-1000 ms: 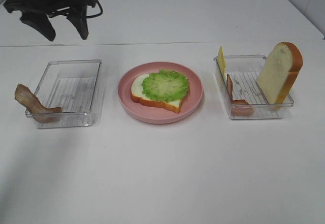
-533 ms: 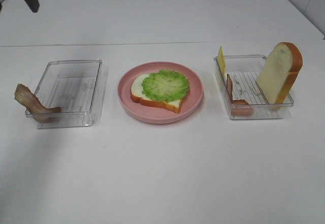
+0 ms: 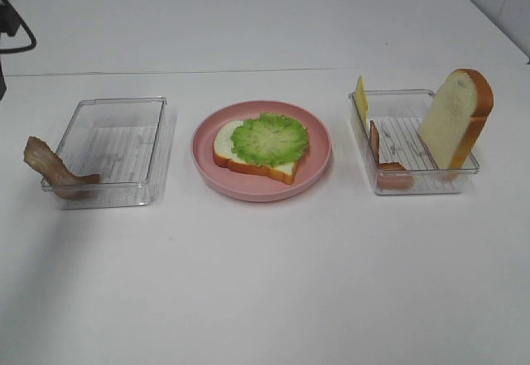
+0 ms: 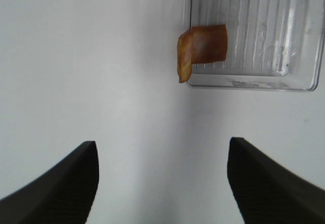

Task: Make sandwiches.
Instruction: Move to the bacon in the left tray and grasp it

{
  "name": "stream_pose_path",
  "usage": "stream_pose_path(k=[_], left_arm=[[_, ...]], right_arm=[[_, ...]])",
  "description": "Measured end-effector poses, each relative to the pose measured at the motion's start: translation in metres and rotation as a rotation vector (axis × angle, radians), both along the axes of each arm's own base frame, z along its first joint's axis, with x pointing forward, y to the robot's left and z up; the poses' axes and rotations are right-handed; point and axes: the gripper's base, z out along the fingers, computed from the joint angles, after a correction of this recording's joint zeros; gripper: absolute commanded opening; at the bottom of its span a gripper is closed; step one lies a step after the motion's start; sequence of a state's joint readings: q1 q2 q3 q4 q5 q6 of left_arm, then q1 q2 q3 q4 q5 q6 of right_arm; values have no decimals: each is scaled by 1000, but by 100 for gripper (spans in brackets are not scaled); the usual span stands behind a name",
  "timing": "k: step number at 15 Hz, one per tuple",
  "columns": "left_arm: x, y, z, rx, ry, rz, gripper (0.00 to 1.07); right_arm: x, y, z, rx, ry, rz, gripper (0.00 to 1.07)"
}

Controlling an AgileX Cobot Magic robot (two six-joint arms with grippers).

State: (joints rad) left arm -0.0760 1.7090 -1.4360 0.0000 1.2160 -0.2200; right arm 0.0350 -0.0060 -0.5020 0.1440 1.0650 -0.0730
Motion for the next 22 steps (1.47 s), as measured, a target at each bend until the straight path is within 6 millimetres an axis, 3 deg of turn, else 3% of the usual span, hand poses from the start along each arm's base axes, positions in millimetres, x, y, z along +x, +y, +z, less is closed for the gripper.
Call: stream_pose_path(k=[9,16,18,22], left_arm=[[41,-6,-85,-33,24,33,64],[55,-10,-121,-68,22,57,64],[56,-10,-125,-69,33,59,55],[56,-10,-128,-68,39,46,25]], right_arm=[[0,0,0,0,0,0,75],[0,0,0,0,0,0,75],[0,0,0,0,0,0,75],[0,0,0,0,0,0,75]])
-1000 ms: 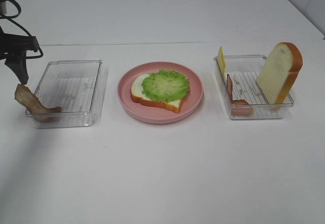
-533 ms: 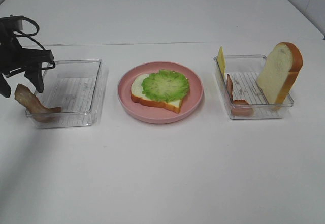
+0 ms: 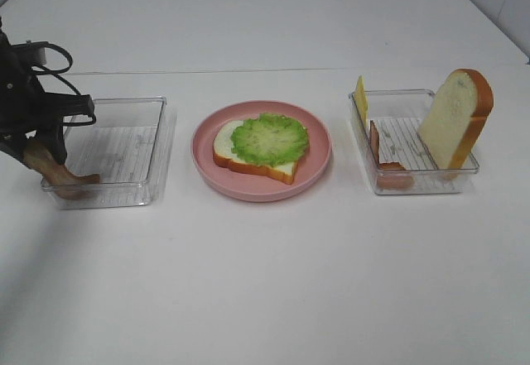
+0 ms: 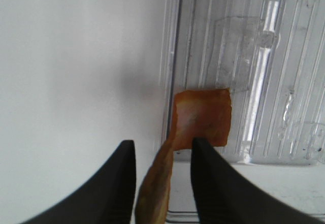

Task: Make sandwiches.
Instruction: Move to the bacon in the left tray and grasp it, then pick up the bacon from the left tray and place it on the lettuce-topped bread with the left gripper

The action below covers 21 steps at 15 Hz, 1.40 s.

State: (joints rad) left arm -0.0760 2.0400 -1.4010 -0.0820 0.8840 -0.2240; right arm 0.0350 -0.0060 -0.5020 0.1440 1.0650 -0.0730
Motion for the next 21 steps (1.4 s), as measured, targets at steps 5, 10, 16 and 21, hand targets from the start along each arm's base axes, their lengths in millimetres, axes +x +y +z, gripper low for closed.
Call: stream_pose_path(k=[5,10,16,21], left_arm=[[0,0,0,0,0,-5,5],[0,-1,2,-3,-9,-43,0],[8,-15,43,-155,-151,-61,0],[19,-61,68,-515,-344,-128,0]], right_arm=[[0,0,0,0,0,0,75],[0,0,0,0,0,0,75],[0,0,0,0,0,0,75],[0,0,0,0,0,0,75]])
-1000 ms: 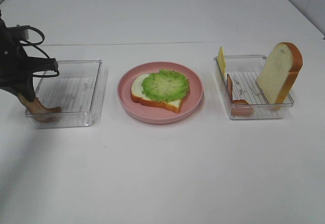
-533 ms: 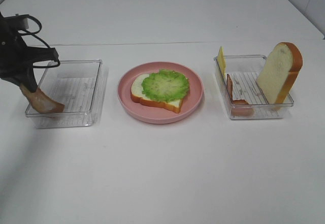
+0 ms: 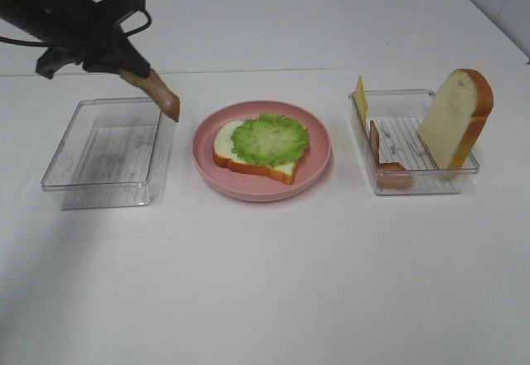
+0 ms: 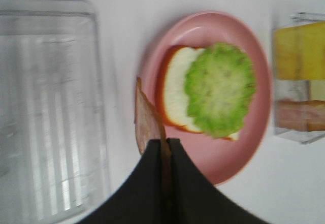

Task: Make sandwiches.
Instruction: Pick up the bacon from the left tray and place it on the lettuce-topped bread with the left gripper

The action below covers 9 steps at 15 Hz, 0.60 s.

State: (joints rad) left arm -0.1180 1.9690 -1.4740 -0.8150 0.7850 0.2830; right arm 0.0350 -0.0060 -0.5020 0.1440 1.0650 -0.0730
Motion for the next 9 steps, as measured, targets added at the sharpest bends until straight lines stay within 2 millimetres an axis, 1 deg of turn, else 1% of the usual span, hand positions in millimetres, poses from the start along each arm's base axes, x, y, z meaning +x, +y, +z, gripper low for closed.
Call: stream_pose_path(k=[2,5,6,7,9], left_arm=[[2,-27,-3,-105,-37,-40,0],[9,-72,-19,-260,-24,-68,0],[9,-72,-19,-260,-24,-68,0],[12,-96,-27,-303,-13,-94,0],[18,-125,-35,-325,-18,-139,0]], right_arm=[[0,0,0,0,0,0,75],[0,0,0,0,0,0,75],[0,0,0,0,0,0,75],[0,0,0,0,0,0,75],[0,0,0,0,0,0,75]])
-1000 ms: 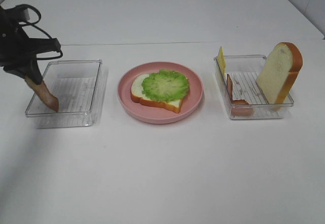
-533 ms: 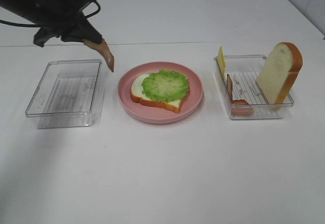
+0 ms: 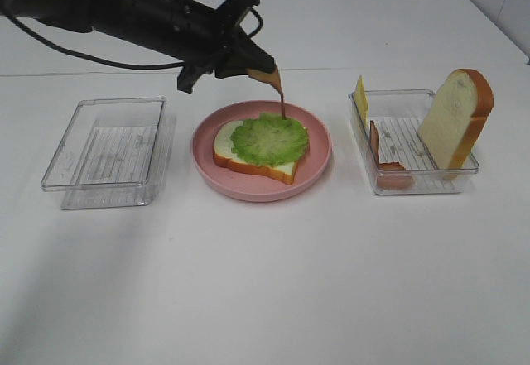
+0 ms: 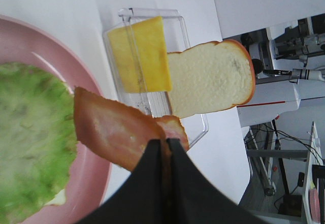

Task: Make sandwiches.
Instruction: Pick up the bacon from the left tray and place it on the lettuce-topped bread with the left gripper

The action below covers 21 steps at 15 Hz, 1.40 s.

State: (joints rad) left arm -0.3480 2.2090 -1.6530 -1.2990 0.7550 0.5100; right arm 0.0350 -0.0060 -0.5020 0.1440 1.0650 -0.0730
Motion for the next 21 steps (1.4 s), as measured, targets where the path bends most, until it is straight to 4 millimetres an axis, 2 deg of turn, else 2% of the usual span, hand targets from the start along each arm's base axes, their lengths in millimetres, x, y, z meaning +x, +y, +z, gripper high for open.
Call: stream_pose_path(k=[2,5,11,12,14,15,16,17,19,21], left_arm=[[6,-20,-18,-6,13,-27,0],[11,-14,-48,42,86,-6,0],[20,8,-54,151,57,8,0],[20,10,-56,169,55,9,7],[20,11,-57,191,66,10,38],[19,12,-58,198,69,6,58],[19,12,-58,202,73,1,73],[18,14,-58,209,77,-10,82],[16,14,-54,221,69,-31,84],[12,23,-23,290,-4,-88,84]], right_arm=[[0,0,0,0,0,0,75],[0,0,0,0,0,0,75],[0,0,0,0,0,0,75],[0,0,0,0,0,0,75],[0,0,0,0,0,0,75],[0,0,0,0,0,0,75],[0,0,0,0,0,0,75],[0,0,0,0,0,0,75],[0,0,0,0,0,0,75],[0,0,0,0,0,0,75]])
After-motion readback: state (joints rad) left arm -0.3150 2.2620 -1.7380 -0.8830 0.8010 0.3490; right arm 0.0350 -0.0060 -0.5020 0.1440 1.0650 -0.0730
